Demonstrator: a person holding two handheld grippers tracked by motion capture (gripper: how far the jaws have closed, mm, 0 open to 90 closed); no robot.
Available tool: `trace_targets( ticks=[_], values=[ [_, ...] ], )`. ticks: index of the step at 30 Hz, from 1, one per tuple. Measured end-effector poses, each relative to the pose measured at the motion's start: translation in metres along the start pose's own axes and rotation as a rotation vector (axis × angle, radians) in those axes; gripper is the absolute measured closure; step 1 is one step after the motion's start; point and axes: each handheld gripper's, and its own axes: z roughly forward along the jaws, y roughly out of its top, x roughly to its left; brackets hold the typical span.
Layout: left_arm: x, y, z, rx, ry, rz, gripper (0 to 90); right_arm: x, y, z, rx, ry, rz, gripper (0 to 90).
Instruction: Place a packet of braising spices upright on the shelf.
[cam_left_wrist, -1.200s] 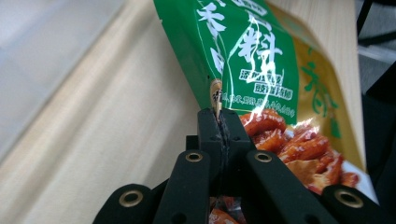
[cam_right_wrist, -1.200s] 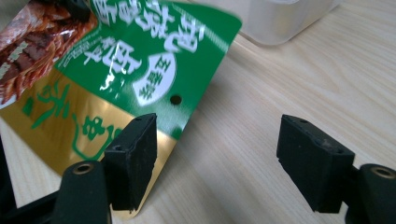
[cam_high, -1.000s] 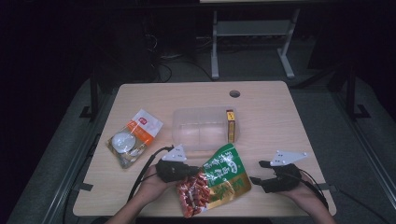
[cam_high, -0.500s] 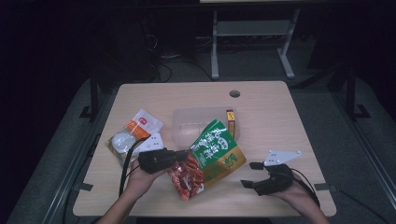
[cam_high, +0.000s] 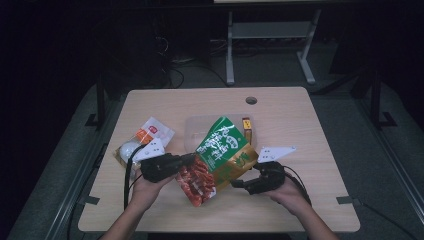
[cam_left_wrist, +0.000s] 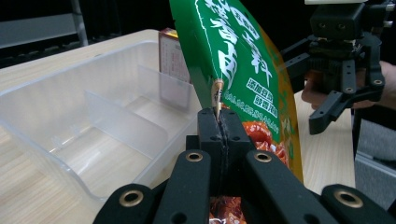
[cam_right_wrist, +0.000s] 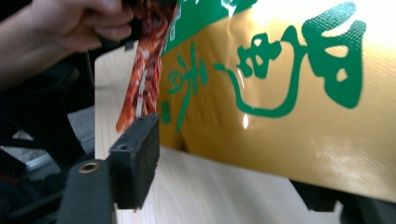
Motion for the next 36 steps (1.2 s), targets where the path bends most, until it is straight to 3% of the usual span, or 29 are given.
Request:
trace_targets(
  ticks=[6,9,16,26,36],
  values=[
    [0.001,-0.003,-0.002,-0.015,0.009,-0.011,89.7,0.0,0.005,-0.005,-0.063,0.001,-0.016,58.4],
    [0.0,-0.005,0.002,-0.028,-0.001,-0.033,89.6,-0.001,0.007,-0.01,-0.093,0.018,0.001,63.3],
    [-0.004,-0.009,0.012,-0.016,-0.011,-0.035,89.6,-0.002,0.009,-0.016,-0.117,0.031,0.001,78.6],
    [-0.005,-0.02,0.018,0.03,-0.027,-0.025,89.2,0.0,0.012,-0.02,-0.079,0.034,-0.048,89.2],
    [-0.009,-0.024,0.024,0.109,-0.019,0.037,85.4,0.002,0.015,-0.025,-0.058,0.074,-0.069,89.9]
  ],
)
